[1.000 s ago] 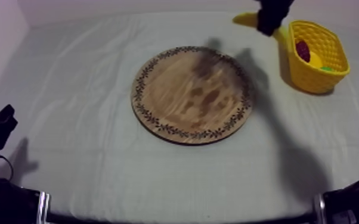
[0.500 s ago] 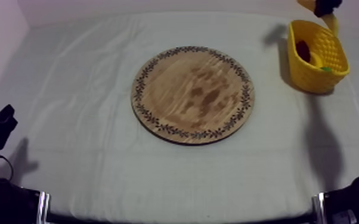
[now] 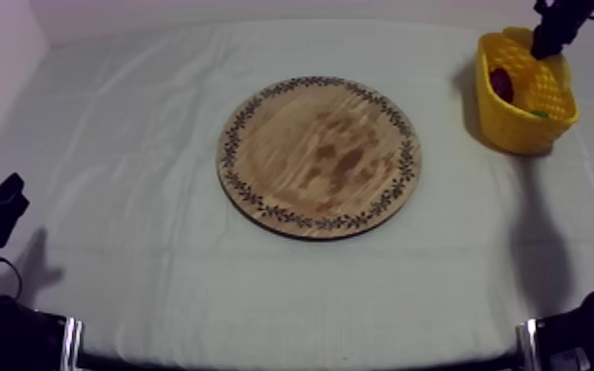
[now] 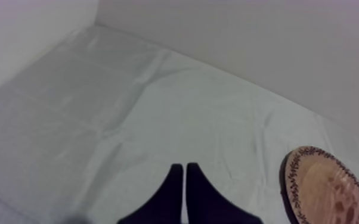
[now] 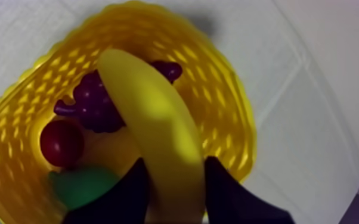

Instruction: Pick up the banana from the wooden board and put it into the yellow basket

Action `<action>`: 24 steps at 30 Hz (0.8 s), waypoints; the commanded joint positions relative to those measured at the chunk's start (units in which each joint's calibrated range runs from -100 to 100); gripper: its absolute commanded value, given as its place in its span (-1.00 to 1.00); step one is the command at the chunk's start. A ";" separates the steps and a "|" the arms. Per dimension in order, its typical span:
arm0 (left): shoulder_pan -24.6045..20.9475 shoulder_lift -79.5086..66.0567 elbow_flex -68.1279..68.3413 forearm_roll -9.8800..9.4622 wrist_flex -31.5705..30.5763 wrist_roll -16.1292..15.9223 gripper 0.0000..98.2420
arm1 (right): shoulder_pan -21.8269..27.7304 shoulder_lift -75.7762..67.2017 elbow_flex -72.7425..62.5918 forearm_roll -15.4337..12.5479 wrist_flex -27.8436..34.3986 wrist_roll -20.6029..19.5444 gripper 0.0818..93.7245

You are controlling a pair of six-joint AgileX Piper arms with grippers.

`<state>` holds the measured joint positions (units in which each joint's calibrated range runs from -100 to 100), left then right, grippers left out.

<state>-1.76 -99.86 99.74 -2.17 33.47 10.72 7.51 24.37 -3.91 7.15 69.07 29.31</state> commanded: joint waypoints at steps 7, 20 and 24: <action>-0.01 0.03 0.04 0.00 0.00 0.00 -1.00 | 0.02 -0.68 2.99 -0.04 -3.33 -0.03 0.12; -0.01 0.03 0.04 0.00 0.00 0.00 -1.00 | -0.42 -10.48 16.47 -3.54 -8.50 -0.51 -0.90; -0.01 0.03 0.04 0.00 0.00 0.00 -1.00 | -1.32 -19.90 29.45 -3.73 -14.31 -3.05 -0.97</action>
<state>-1.76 -99.86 99.74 -2.17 33.47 10.72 6.58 10.38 16.24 3.21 57.59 28.13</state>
